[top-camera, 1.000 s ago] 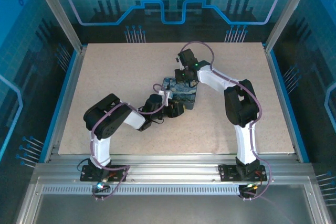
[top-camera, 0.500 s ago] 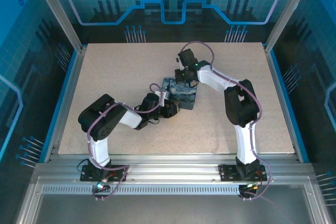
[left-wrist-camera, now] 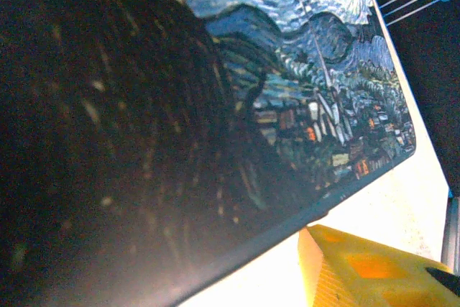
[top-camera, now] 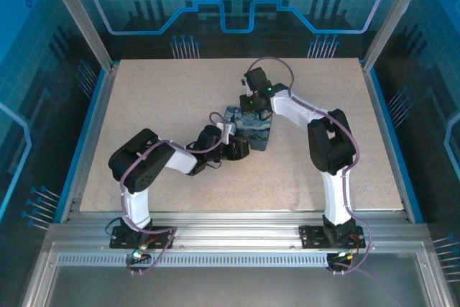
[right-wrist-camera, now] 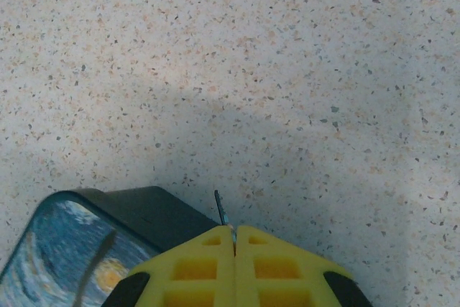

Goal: Unlock the padlock with the key

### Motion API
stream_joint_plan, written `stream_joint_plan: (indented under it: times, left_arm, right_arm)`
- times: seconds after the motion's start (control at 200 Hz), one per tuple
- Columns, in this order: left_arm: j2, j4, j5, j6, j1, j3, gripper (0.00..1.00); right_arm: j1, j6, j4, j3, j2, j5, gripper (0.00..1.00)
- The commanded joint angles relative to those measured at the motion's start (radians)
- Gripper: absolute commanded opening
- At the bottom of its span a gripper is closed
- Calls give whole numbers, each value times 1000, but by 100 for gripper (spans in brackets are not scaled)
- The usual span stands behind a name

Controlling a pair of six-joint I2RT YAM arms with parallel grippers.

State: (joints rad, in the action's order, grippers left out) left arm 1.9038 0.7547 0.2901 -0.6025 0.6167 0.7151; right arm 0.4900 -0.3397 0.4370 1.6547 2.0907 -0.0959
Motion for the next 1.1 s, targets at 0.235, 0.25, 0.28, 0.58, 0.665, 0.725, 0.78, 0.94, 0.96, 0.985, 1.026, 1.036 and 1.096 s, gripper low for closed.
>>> stream_joint_plan:
  times: [0.235,0.25,0.28,0.58,0.665,0.725,0.78,0.94,0.96,0.985,1.026,1.036,1.096]
  left_arm:
    - [107,159,18,-62,54,20,60]
    - [106,168,23,-64,55,20,60]
    - [107,175,33,-70,54,20,58]
    - [107,178,96,-93,53,22,59]
    - [100,130,89,-72,55,30,60]
    - [100,98,78,-61,54,36,59]
    - [97,64,56,-48,54,38,59]
    - [91,29,1,-29,55,38,61]
    - [92,29,0,-28,54,39,61]
    - [92,29,-2,-27,55,40,61]
    - [92,30,-2,-24,55,42,61]
    - [92,29,-1,-24,55,43,61]
    - [92,35,5,-22,55,47,60]
  right_arm:
    - [6,-8,17,-30,-35,25,0]
    - [6,-8,17,-30,-36,25,0]
    - [4,-9,17,-32,-38,26,0]
    - [-10,-10,12,-41,-47,28,0]
    - [-13,-10,20,-30,-46,28,0]
    - [-15,-9,24,-21,-47,23,0]
    - [-18,-10,37,-7,-49,17,0]
    - [-48,-22,80,20,-66,-27,0]
    - [-55,-25,80,16,-71,-31,0]
    - [-61,-27,80,10,-79,-36,0]
    - [-72,-28,80,-1,-93,-44,0]
    - [-75,-30,80,-4,-96,-46,0]
    - [-91,-36,86,-20,-114,-64,0]
